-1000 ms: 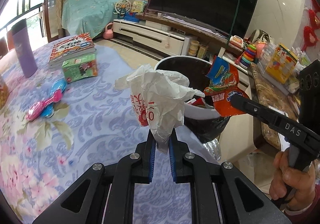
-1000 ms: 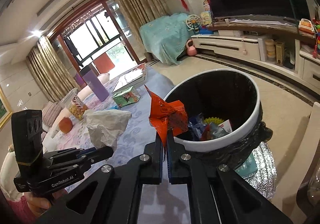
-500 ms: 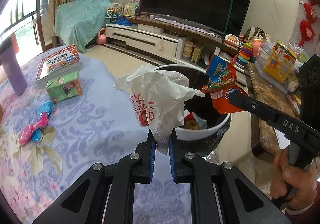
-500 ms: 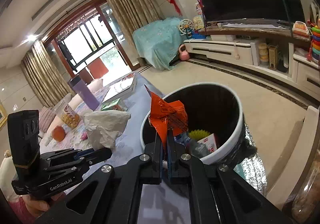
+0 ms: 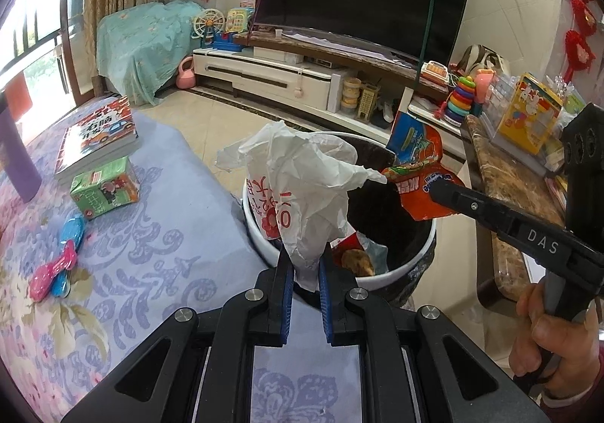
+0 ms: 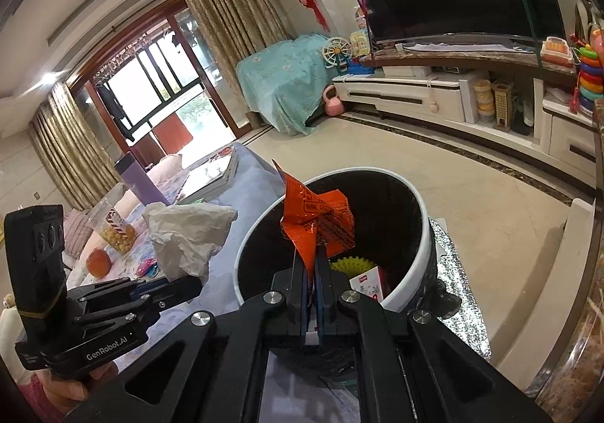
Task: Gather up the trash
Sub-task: 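Open both grippers over the bin to drop the wrapper and tissue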
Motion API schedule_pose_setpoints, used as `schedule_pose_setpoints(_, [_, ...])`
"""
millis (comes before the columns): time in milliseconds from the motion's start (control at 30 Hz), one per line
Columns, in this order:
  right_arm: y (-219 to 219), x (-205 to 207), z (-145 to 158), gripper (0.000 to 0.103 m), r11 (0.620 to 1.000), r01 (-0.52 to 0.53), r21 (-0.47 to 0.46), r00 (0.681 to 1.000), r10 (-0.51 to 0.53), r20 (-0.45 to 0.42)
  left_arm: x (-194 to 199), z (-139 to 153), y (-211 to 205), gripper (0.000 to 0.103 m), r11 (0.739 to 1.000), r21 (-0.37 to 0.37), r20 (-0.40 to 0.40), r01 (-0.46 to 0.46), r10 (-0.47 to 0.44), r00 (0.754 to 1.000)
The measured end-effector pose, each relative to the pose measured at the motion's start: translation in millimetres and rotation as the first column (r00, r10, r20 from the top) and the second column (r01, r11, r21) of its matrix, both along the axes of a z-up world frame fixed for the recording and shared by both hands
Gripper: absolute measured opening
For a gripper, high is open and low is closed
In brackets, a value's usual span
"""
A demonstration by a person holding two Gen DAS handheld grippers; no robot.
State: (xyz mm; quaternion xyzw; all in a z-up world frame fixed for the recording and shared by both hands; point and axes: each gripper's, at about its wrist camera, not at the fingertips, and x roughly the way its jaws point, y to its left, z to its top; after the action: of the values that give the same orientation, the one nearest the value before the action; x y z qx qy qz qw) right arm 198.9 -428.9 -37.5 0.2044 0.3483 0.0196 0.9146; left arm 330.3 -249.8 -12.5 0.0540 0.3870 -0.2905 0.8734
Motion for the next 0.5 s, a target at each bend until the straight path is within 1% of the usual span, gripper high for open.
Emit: schedule_pose_setpoints(500, [-8,9,-6,0.003,1.000,0.011,-0.001,0.999,-0.011,-0.035,17,-7,-18,0.011,1.000,0.027,-0.010,0.013,-0.013,1.000])
